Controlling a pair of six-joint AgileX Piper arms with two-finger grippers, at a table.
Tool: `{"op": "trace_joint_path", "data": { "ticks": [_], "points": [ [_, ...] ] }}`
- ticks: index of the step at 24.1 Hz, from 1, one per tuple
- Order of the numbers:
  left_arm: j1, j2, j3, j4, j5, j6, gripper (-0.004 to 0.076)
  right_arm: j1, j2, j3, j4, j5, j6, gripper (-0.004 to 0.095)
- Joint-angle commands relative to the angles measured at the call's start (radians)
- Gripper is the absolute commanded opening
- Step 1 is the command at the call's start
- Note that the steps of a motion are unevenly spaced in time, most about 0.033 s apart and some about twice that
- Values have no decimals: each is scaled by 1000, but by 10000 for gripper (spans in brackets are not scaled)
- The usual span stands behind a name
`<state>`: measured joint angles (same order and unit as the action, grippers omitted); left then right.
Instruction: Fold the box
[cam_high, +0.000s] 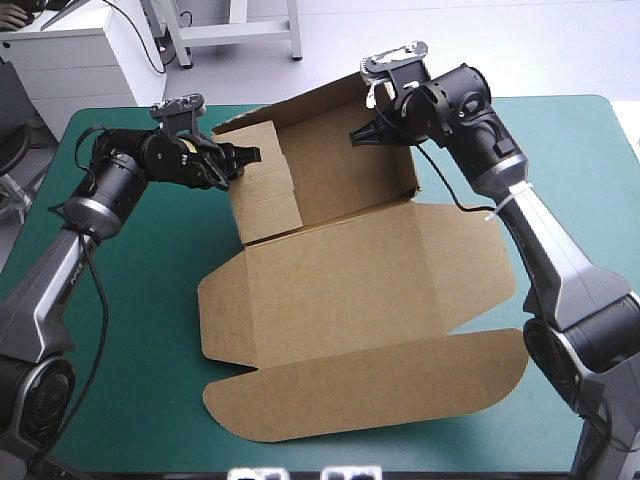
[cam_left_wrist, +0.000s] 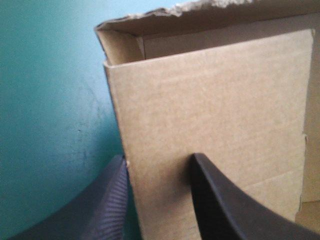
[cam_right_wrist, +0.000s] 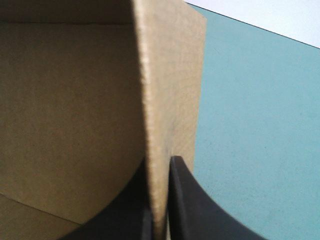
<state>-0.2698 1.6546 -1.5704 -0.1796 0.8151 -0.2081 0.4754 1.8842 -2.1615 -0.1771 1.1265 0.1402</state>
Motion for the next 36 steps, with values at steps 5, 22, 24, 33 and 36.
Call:
{"op": "trace_joint_path", "data": {
  "ticks": [5, 22, 24, 33, 36],
  "points": [
    [44, -26, -26, -126, 22, 59, 487, 16, -66, -37, 96, -103, 0, -14],
    [77, 83, 0, -556, -30, 323, 11, 16, -66, -85, 187, -87, -38, -14],
    [77, 83, 0, -564, -35, 370, -6, 16, -66, -85, 191, -87, -41, -14],
    [62, 70, -28, -500, -19, 415, -8, 16, -32, -85, 134, -56, -13, -14],
    [13, 70, -87, -245, -6, 225, -8, 16, 0, -85, 99, -17, 13, -13]
  ]
}}
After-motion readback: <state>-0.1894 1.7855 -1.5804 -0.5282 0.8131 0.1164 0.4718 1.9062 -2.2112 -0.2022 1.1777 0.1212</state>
